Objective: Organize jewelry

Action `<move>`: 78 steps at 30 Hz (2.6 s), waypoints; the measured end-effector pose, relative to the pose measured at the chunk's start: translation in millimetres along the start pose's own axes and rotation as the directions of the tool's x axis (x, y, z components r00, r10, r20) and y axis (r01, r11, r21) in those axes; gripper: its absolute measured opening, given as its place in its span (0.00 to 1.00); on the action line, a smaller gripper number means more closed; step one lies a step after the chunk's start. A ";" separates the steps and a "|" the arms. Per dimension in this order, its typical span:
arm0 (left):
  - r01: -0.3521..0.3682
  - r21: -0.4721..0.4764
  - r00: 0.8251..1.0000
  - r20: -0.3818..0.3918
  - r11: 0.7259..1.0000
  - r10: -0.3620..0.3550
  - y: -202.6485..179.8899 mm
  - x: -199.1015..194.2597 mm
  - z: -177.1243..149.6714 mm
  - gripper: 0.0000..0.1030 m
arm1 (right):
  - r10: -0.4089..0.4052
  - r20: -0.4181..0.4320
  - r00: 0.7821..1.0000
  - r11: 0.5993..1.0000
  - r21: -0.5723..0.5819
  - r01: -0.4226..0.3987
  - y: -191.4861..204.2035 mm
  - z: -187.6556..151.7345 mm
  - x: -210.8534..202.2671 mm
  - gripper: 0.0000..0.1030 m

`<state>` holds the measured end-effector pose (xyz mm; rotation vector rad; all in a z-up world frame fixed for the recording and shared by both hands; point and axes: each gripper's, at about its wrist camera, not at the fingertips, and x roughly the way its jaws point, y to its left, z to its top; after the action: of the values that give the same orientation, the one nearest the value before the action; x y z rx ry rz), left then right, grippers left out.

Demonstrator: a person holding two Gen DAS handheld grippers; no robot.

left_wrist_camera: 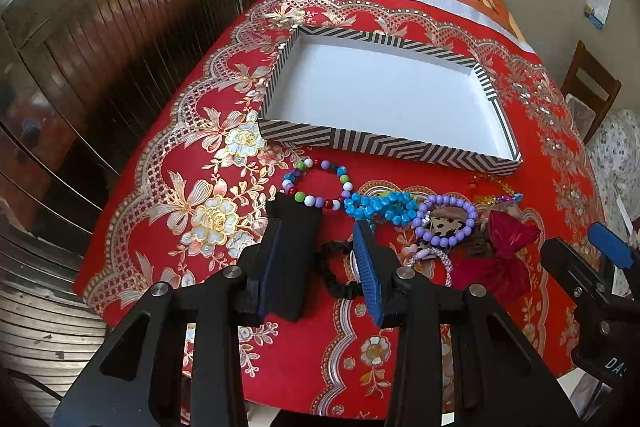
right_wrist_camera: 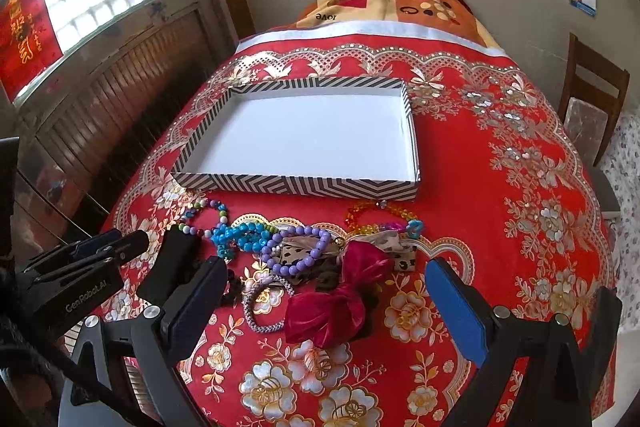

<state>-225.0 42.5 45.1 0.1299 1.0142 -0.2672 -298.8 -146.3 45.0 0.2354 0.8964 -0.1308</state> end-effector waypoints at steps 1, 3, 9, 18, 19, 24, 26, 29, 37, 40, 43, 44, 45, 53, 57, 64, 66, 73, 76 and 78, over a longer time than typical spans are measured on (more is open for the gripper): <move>0.001 0.000 1.000 -0.001 1.000 -0.001 -0.1 0.2 0.2 0.34 | 0.000 -0.001 1.000 1.000 0.000 0.000 0.1 0.2 0.3 0.95; 0.000 0.000 1.000 -0.001 1.000 0.000 0.0 0.5 0.3 0.34 | 0.000 -0.002 1.000 1.000 -0.001 0.000 0.2 0.3 0.7 0.95; -0.003 -0.001 1.000 -0.007 1.000 0.003 0.0 2.6 1.4 0.34 | 0.003 -0.014 1.000 1.000 -0.007 -0.003 2.0 1.0 4.8 0.95; -0.001 -0.005 1.000 -0.017 1.000 0.001 5.7 8.2 2.8 0.34 | 0.008 -0.026 1.000 1.000 -0.013 -0.008 5.5 2.4 11.2 0.95; -0.001 -0.005 1.000 -0.019 1.000 0.001 5.8 8.8 2.9 0.34 | 0.008 -0.028 1.000 1.000 -0.014 -0.009 5.5 2.5 11.5 0.95; -0.001 -0.005 1.000 -0.025 1.000 0.000 6.2 11.0 3.7 0.34 | 0.008 -0.031 0.999 1.000 -0.012 -0.008 5.4 3.1 13.8 0.95; -0.001 -0.006 1.000 -0.027 1.000 0.001 6.5 12.0 3.9 0.34 | 0.008 -0.030 1.000 1.000 -0.010 -0.009 5.0 3.1 13.9 0.95; -0.002 -0.007 1.000 -0.029 1.000 0.002 7.1 13.4 4.5 0.34 | 0.010 -0.034 0.999 1.000 -0.009 -0.010 4.2 3.3 14.9 0.95; -0.004 -0.009 0.999 -0.041 1.000 0.004 7.8 17.6 5.5 0.34 | 0.017 -0.047 0.999 1.000 -0.016 -0.018 5.9 4.2 20.5 0.95; -0.004 -0.014 0.999 -0.046 1.000 0.003 10.3 19.0 7.0 0.34 | 0.022 -0.051 0.998 1.000 -0.017 -0.023 5.8 4.8 22.3 0.95; 0.003 -0.032 0.998 -0.057 0.999 -0.005 17.8 21.4 10.2 0.34 | 0.028 -0.058 0.998 0.999 -0.018 -0.029 4.2 4.7 25.5 0.95; 0.009 -0.038 0.998 -0.064 0.999 -0.011 20.8 23.1 11.7 0.34 | 0.030 -0.061 0.998 0.999 -0.018 -0.031 3.8 4.3 26.0 0.95; 0.014 -0.046 0.997 -0.072 0.999 -0.017 24.6 24.9 13.3 0.34 | 0.031 -0.064 0.997 0.999 -0.017 -0.032 2.8 4.2 26.9 0.95; 0.075 -0.137 0.984 -0.147 0.988 -0.095 55.5 43.7 28.4 0.34 | 0.131 -0.084 0.988 0.989 -0.055 -0.136 -3.2 10.6 37.3 0.81; 0.100 -0.150 0.974 -0.189 0.984 -0.128 58.3 61.2 36.3 0.34 | 0.193 -0.117 0.974 0.968 -0.141 -0.208 12.7 12.9 50.0 0.65; 0.118 -0.156 0.955 -0.253 0.981 -0.156 58.8 98.5 50.9 0.39 | 0.261 -0.201 0.944 0.912 -0.270 -0.310 42.1 18.5 86.5 0.57; 0.113 -0.142 0.954 -0.263 0.983 -0.147 57.2 106.6 54.5 0.39 | 0.266 -0.223 0.938 0.896 -0.301 -0.326 47.4 21.6 97.3 0.57; 0.057 -0.067 0.950 -0.303 0.996 -0.075 51.3 134.3 62.4 0.39 | 0.273 -0.291 0.917 0.874 -0.323 -0.363 50.5 32.2 137.6 0.50; 0.052 -0.046 0.949 -0.310 0.998 -0.064 47.7 142.4 65.7 0.39 | 0.281 -0.310 0.908 0.860 -0.339 -0.381 51.9 33.6 146.5 0.50; 0.049 -0.031 0.947 -0.316 0.998 -0.057 44.6 146.9 67.2 0.39 | 0.283 -0.327 0.902 0.853 -0.343 -0.392 52.8 33.9 153.6 0.50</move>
<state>-84.0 46.3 -45.5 0.1274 1.3416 -0.2896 -167.0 -106.2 -47.5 0.0221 1.1121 0.4279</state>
